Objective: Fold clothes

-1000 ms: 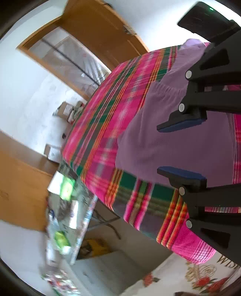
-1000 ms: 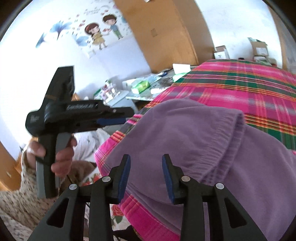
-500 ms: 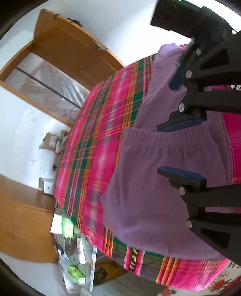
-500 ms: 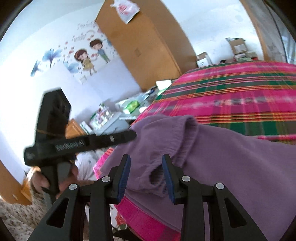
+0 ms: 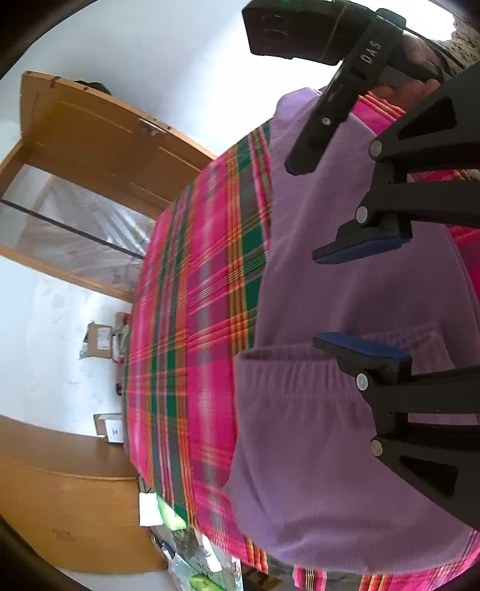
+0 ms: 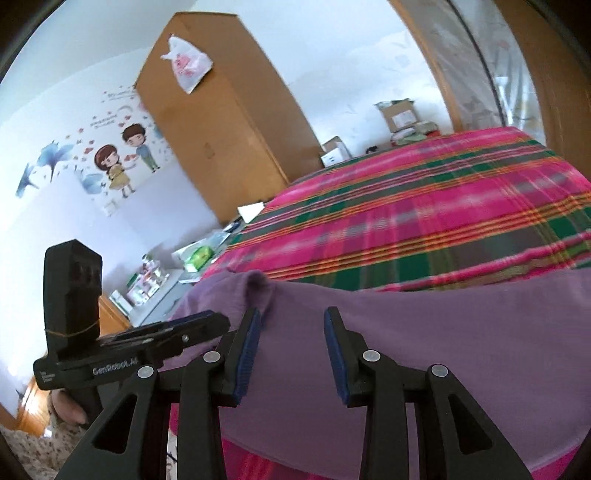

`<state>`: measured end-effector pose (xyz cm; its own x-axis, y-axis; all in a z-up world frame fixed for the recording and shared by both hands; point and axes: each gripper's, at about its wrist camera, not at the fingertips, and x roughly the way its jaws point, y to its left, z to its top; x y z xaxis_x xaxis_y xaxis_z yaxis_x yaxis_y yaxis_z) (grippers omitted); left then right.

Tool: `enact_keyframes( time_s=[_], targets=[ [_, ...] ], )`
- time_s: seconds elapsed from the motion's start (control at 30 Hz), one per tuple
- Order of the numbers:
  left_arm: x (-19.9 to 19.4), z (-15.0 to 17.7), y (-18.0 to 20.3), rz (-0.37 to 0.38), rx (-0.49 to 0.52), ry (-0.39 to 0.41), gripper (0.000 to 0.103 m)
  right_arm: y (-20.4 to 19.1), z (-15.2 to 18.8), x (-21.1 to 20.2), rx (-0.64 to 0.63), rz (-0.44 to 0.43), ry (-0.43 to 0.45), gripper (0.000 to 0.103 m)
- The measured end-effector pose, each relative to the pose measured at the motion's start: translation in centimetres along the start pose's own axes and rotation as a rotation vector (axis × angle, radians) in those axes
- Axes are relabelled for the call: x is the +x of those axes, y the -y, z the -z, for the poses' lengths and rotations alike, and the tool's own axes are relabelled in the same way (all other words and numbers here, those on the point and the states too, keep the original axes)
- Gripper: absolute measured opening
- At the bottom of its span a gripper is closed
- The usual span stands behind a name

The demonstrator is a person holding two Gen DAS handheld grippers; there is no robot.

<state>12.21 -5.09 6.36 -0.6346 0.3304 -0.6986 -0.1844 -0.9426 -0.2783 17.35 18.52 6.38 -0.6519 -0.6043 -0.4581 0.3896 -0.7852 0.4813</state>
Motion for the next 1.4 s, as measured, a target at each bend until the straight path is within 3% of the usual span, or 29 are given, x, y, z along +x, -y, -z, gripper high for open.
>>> enact_keyframes(
  time_s=[0.1,0.3,0.5,0.77,1.1,1.4],
  targets=[
    [1.3,0.1,1.0,0.025,0.018,-0.03,0.039,1.1,0.2,-0.5,0.002,0.051,0.003,0.037],
    [4.4,0.1,3.0,0.08,0.047,-0.092,0.039,3.8,1.1,-2.2,-0.049,0.233,0.008,0.037],
    [7.1,0.3,4.6,0.061,0.103,-0.117,0.039,7.8,1.7,-3.9,0.021,0.359,-0.01,0.037],
    [8.2,0.2,6.3,0.029,0.171,-0.095,0.039,10.4,2.1,-5.3,0.021,0.451,-0.038,0.037],
    [9.0,-0.4,7.2,0.071,0.147,-0.102,0.039,12.5,1.7,-7.6,-0.053,0.571,-0.043,0.037],
    [9.8,-0.9,8.2,0.102,0.14,-0.13,0.039,16.4,-0.5,-12.1,-0.06,0.691,0.052,0.037]
  ],
)
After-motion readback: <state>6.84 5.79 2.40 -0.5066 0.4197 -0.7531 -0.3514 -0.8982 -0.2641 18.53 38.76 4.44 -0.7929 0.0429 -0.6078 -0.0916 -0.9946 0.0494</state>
